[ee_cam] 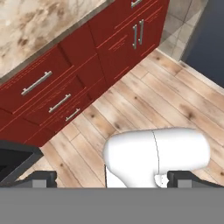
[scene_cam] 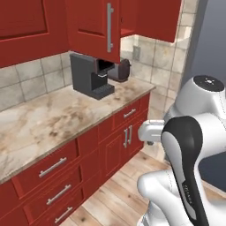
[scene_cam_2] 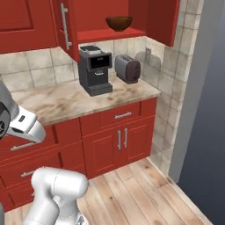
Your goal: Move the bowls from the cabinet to the plates on the dining table.
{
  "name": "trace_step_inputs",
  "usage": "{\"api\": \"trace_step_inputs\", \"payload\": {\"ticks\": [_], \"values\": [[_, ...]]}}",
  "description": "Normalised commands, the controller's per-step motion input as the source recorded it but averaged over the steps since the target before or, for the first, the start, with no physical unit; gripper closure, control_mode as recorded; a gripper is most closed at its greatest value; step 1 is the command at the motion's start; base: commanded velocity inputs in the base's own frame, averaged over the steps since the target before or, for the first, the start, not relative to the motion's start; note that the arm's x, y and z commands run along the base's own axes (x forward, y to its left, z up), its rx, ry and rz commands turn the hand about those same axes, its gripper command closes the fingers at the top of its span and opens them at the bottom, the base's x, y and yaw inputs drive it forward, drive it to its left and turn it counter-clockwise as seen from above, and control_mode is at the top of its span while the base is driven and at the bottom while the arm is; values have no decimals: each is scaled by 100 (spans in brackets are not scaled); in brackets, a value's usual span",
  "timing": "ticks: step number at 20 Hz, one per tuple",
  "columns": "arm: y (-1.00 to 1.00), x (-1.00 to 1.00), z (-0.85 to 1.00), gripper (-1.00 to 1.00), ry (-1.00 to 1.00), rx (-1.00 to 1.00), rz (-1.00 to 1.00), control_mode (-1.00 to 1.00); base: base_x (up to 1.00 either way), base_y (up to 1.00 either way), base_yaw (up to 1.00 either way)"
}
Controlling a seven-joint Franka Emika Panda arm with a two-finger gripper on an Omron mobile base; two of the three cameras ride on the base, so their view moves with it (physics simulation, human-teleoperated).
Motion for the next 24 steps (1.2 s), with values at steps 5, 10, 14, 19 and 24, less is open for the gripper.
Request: {"api": "trace_step_inputs", "payload": {"ticks": [5,10,14,19,24], "values": [[0,0,0,-100,0,0,0,100,91,-40,21],[0,0,0,-100,0,0,0,100,85,-44,9],[0,0,0,-100,0,0,0,100,81,-41,7],[0,0,0,-100,0,0,0,100,72,-6,11],[0,0,0,-100,0,0,0,100,60,-1,26]]}}
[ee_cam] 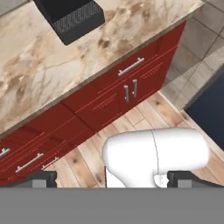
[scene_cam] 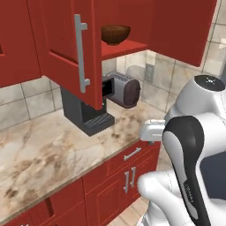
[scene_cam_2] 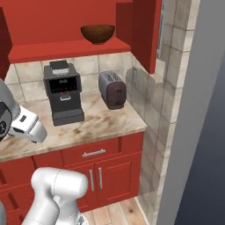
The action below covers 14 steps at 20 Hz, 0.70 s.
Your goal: Move the bowls from the cabinet to the plates on the dining table.
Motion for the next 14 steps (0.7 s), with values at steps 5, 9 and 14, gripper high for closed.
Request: {"api": "trace_step_inputs", "payload": {"ticks": [5,9,14], "values": [[0,0,0,-100,0,0,0,100,40,-5,37],[0,0,0,-100,0,0,0,100,23,-24,27],[0,0,0,-100,0,0,0,100,24,-33,11]]}}
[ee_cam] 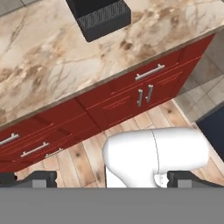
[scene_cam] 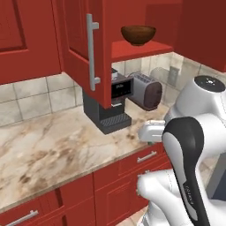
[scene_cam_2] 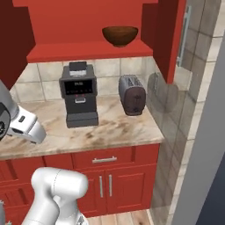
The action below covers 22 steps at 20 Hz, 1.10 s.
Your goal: Move the bowls from the cabinet to the plates on the dining table.
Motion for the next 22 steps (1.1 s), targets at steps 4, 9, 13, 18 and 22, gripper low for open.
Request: {"api": "trace_step_inputs", "payload": {"ticks": [4,9,13,18,22], "values": [[0,0,0,-100,0,0,0,100,41,-77,7],[0,0,0,-100,0,0,0,100,31,-61,7],[0,0,0,-100,0,0,0,100,30,-2,0],[0,0,0,-100,0,0,0,100,53,0,0],[0,0,0,-100,0,0,0,100,67,0,0]]}}
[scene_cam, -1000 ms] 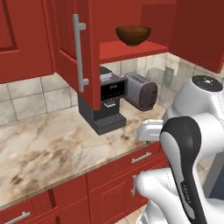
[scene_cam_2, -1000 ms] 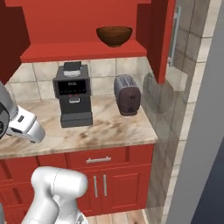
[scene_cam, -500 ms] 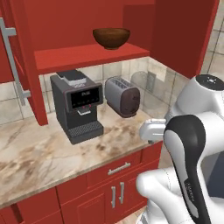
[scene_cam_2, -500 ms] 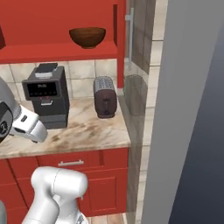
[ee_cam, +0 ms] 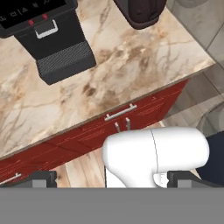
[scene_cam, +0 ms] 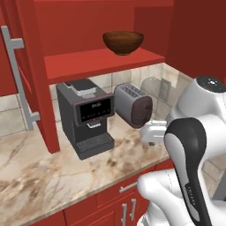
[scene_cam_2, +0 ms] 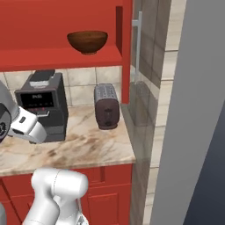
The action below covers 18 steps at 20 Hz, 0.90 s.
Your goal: Move the bowls from the cabinet to the plates on the dining table.
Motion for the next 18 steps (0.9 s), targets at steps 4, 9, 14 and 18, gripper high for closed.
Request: {"api": "trace_step_inputs", "payload": {"ticks": [4,9,14,18], "values": [[0,0,0,-100,0,0,0,100,48,0,0],[0,0,0,-100,0,0,0,100,0,0,0],[0,0,0,-100,0,0,0,100,0,0,0],[0,0,0,-100,0,0,0,100,0,0,0]]}}
